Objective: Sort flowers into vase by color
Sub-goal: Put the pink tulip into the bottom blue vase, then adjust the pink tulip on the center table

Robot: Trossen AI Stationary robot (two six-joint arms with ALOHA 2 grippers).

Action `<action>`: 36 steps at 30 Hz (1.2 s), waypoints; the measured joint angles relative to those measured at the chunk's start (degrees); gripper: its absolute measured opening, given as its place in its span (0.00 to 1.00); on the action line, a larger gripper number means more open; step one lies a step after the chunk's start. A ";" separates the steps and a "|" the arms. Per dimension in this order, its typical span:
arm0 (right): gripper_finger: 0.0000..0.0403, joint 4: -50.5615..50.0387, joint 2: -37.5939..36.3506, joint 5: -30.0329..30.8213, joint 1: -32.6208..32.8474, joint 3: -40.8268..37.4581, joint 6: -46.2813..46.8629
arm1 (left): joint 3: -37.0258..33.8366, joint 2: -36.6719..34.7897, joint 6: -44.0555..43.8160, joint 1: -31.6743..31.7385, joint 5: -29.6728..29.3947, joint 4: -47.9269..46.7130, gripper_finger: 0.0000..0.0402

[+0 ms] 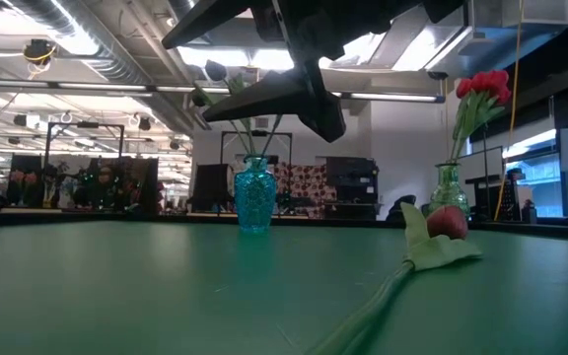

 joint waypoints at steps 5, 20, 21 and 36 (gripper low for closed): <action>0.64 0.09 0.00 -0.03 0.02 0.00 -0.41 | 1.86 -0.02 4.59 0.02 -0.74 -7.49 0.37; 0.64 0.27 0.00 -2.37 0.00 0.00 -2.31 | 4.96 -6.64 5.12 0.04 -7.05 -20.54 0.37; 0.64 0.31 0.00 -1.94 0.00 0.00 -2.86 | 5.57 -7.11 5.12 0.04 -7.82 -21.88 0.37; 0.64 0.02 0.00 14.57 -1.01 0.00 0.51 | 12.64 -9.01 0.60 0.38 -38.29 -40.23 0.37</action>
